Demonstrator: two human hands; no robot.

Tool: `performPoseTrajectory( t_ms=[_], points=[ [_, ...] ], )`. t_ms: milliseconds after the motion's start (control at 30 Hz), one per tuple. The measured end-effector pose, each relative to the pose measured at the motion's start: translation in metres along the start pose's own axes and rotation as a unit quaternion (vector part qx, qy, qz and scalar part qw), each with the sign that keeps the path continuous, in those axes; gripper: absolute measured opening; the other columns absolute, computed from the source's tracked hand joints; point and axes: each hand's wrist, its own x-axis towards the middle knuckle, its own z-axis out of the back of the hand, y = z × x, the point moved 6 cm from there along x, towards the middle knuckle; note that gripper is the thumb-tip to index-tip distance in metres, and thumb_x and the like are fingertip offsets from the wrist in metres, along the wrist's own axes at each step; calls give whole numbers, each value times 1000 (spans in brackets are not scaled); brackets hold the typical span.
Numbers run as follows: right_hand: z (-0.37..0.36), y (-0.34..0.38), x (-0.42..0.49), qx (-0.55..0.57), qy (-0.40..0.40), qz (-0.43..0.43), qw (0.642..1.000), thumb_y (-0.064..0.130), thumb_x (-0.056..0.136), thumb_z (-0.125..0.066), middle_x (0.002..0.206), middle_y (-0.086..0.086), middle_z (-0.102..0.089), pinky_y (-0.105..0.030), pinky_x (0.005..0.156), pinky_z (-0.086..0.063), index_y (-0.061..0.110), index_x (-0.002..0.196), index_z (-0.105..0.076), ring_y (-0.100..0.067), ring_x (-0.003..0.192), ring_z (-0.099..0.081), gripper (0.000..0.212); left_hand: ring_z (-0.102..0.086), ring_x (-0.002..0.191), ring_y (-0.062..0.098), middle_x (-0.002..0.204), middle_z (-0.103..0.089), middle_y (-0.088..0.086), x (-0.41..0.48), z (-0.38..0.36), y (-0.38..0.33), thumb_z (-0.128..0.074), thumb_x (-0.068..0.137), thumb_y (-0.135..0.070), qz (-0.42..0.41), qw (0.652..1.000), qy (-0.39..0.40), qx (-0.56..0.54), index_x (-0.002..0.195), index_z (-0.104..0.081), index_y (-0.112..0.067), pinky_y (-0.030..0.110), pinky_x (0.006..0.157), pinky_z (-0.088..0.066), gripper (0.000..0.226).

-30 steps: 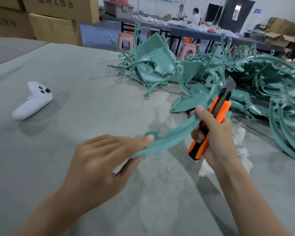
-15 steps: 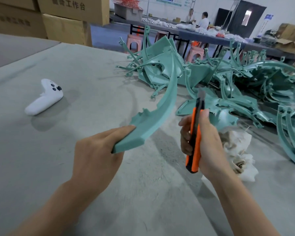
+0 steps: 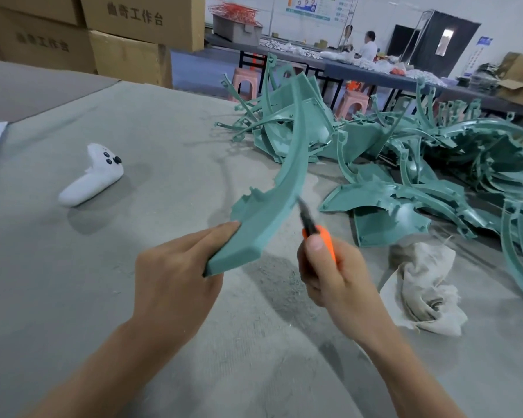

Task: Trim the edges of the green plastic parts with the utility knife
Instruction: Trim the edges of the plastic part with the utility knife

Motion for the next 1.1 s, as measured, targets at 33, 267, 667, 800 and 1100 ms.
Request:
performPoseTrajectory(
  t_ms=[33, 267, 667, 800, 1100],
  points=[
    [-3, 1, -2, -16, 13, 6, 1000, 66, 86, -45, 50, 13, -34, -18, 47, -24, 32, 58, -44, -2, 44, -27, 43, -61, 62, 13, 80, -75, 1, 0, 0, 1, -65, 62, 10, 1, 1000, 5, 4, 95, -77, -11, 22, 56, -43, 41],
    [-9, 8, -10, -67, 53, 61, 995, 85, 81, -41, 57, 6, -34, -22, 48, -26, 22, 69, -42, -7, 51, -29, 64, -49, 72, 15, 74, -73, 2, 0, -2, 6, -68, 65, 6, 32, 999, 35, 4, 97, -76, -10, 8, 59, -32, 37],
    [-8, 6, -2, 6, 105, 42, 994, 82, 81, -47, 59, 7, -35, -13, 50, -26, 16, 66, -42, -2, 50, -28, 67, -35, 65, 0, 61, -63, -7, 0, -6, 4, -74, 66, 2, 46, 997, 54, -22, 91, -77, -17, -5, 59, -28, 31],
    [-8, 8, -3, 34, 97, 41, 994, 79, 82, -48, 57, 12, -38, -12, 50, -27, 14, 69, -43, 0, 49, -30, 67, -30, 63, 4, 59, -39, -18, 1, -4, 3, -74, 66, 2, 48, 998, 37, -1, 87, -78, -12, 0, 54, -27, 25],
    [-23, 13, -11, -171, -39, 105, 979, 80, 89, -28, 58, 13, -38, -30, 51, -28, 30, 81, -39, -11, 50, -37, 51, -29, 64, 4, 56, -61, 6, -1, -5, 6, -79, 70, 1, 89, 995, 43, 34, 83, -77, -13, 7, 53, -25, 19]
  ],
)
